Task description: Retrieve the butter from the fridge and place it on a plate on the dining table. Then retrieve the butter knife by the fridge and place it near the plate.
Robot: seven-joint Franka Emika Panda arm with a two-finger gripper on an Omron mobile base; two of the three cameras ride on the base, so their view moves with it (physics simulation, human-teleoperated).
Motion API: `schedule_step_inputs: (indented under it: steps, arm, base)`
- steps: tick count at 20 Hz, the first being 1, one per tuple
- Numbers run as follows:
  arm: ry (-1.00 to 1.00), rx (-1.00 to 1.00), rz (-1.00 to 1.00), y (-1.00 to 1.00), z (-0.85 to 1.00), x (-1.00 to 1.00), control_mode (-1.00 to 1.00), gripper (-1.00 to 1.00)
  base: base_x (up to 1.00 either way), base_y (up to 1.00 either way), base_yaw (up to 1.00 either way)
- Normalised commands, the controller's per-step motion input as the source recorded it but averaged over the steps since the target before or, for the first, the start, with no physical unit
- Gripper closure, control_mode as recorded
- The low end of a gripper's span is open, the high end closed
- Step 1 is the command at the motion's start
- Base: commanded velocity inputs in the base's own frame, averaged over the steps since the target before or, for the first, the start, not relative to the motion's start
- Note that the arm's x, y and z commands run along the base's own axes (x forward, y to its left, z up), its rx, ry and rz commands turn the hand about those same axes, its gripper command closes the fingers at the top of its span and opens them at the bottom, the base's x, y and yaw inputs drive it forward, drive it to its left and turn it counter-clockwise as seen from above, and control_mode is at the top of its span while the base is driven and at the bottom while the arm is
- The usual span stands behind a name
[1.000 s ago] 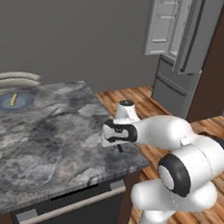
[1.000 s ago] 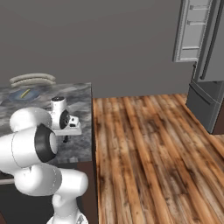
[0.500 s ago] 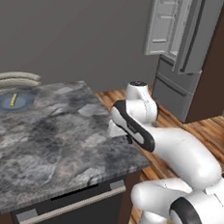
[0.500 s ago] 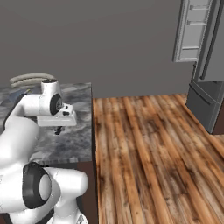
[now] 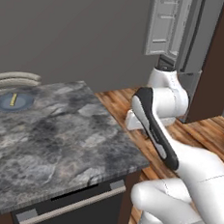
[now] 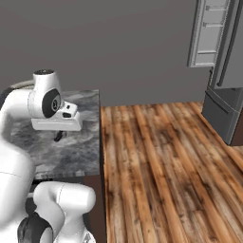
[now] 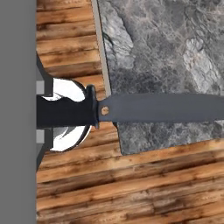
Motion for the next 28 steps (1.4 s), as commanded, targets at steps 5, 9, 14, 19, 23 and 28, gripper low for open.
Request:
schedule_step_inputs:
  steps: [5, 9, 14, 19, 23, 28]
  arm:
    - [-0.16, -0.01, -0.10, -0.22, 0.46, -0.87, -1.00, 1.00]
    - [-0.16, 0.00, -0.01, -0.11, 0.10, -0.64, -1.00, 1.00]
    - [0.02, -0.01, 0.00, -0.10, -0.03, 0.00, -1.00, 1.00]
    - [0.00, 0.00, 0.00, 0.00, 0.00, 0.00, -1.00, 1.00]
    - [0.00, 0.00, 0.00, 0.00, 0.00, 0.00, 1.00, 1.00]
    - [0.00, 0.00, 0.00, 0.00, 0.00, 0.00, 1.00, 1.00]
  base:
    - [0.00, 0.00, 0.00]
    - [0.00, 0.00, 0.00]
    - [0.00, 0.00, 0.00]
    - [0.00, 0.00, 0.00]
    - [0.00, -0.16, 0.01]
    - [0.00, -0.82, 0.00]
